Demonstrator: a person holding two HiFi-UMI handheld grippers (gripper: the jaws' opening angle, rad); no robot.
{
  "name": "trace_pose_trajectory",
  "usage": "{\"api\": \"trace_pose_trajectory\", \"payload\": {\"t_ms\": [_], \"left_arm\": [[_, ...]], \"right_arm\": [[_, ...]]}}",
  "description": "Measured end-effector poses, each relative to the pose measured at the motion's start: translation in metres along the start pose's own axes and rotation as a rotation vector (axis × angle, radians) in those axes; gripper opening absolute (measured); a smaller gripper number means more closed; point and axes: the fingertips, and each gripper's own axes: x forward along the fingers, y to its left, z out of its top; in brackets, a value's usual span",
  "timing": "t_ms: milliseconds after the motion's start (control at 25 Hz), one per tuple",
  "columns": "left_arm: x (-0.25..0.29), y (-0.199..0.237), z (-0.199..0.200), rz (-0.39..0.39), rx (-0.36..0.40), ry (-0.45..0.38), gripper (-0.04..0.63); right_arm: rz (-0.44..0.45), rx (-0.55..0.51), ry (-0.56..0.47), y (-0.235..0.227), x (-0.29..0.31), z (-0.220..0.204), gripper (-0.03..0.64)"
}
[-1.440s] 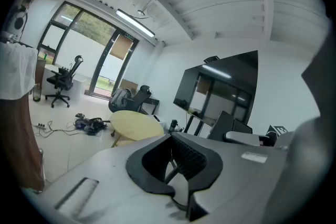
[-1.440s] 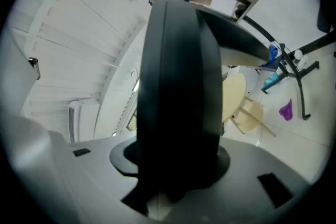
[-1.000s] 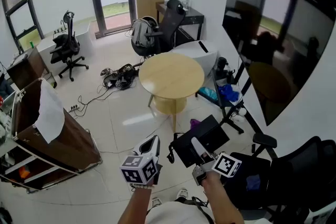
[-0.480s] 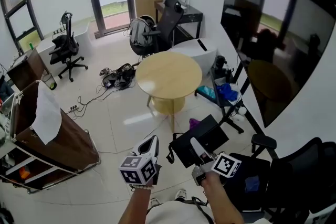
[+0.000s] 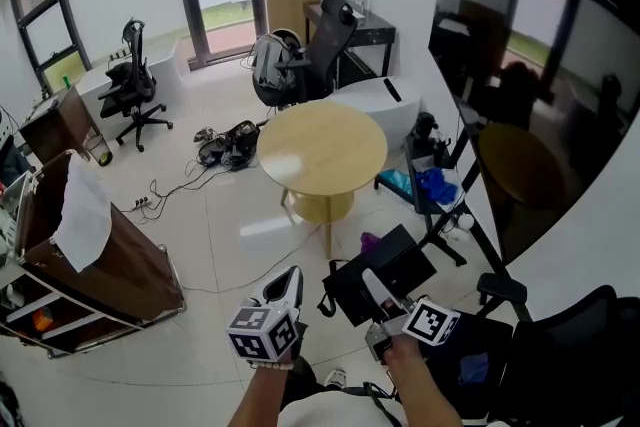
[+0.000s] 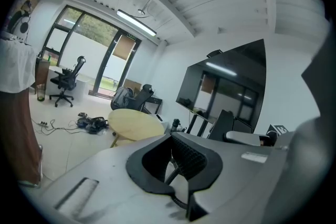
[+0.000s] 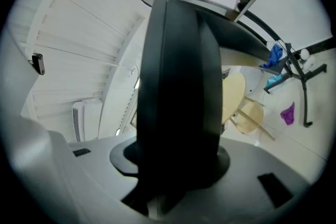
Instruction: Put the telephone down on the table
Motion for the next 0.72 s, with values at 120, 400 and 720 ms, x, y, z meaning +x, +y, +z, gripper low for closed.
{"api": "trace_pose_trajectory", "payload": {"t_ms": [120,400,720], "left_arm": [[0.006,0.004,-0.003,0.015,-0.003,0.011,-0.015],[0.045,0.017,0.004,0.024,-0.006,0.019,-0.015],[0.105,0.05,0.029,0.008,-0.015,0.027,-0.015]], "right_arm": [[0.006,0.014,0.009,-0.007,0.006,0.002,0.173],[0.007,0.028,0.019,-0.031,0.035,0.02,0.173],[-0.004,0.015,0.021,-0.051,0.092,0.049,0.175]]}}
